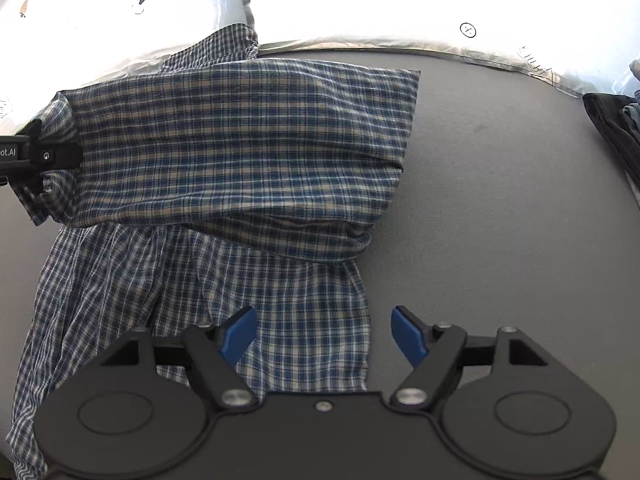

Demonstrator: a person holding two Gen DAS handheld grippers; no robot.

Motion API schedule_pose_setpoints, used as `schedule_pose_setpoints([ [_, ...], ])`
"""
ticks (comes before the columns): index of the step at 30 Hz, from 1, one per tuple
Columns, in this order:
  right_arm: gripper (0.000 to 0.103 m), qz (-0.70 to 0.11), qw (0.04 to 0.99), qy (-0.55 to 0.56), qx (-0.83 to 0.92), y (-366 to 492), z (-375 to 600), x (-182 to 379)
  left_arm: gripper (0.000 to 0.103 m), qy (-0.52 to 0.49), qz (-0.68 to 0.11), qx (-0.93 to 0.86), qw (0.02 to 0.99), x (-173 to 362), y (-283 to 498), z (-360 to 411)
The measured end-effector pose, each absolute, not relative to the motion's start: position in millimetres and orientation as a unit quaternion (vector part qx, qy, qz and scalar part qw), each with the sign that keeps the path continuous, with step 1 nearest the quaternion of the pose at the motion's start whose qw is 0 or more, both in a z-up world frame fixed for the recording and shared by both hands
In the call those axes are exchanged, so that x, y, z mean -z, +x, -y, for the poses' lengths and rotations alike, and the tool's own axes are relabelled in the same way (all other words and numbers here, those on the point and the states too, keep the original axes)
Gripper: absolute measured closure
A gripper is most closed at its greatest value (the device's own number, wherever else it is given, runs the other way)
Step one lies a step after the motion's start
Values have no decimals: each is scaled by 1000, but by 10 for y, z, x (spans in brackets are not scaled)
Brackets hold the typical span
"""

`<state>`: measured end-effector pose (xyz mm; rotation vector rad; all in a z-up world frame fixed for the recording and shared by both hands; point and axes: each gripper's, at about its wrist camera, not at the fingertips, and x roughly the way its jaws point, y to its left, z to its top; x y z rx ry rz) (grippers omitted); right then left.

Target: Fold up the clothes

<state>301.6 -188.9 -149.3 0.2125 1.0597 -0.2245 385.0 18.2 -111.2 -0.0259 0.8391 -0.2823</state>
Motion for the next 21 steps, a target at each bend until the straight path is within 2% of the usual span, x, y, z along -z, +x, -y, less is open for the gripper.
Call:
schedule_pose_setpoints([
  [21,26,-529,827,90,171,3490,1101,1565,97,-59,-392,96,913,1025,4847,-1487],
])
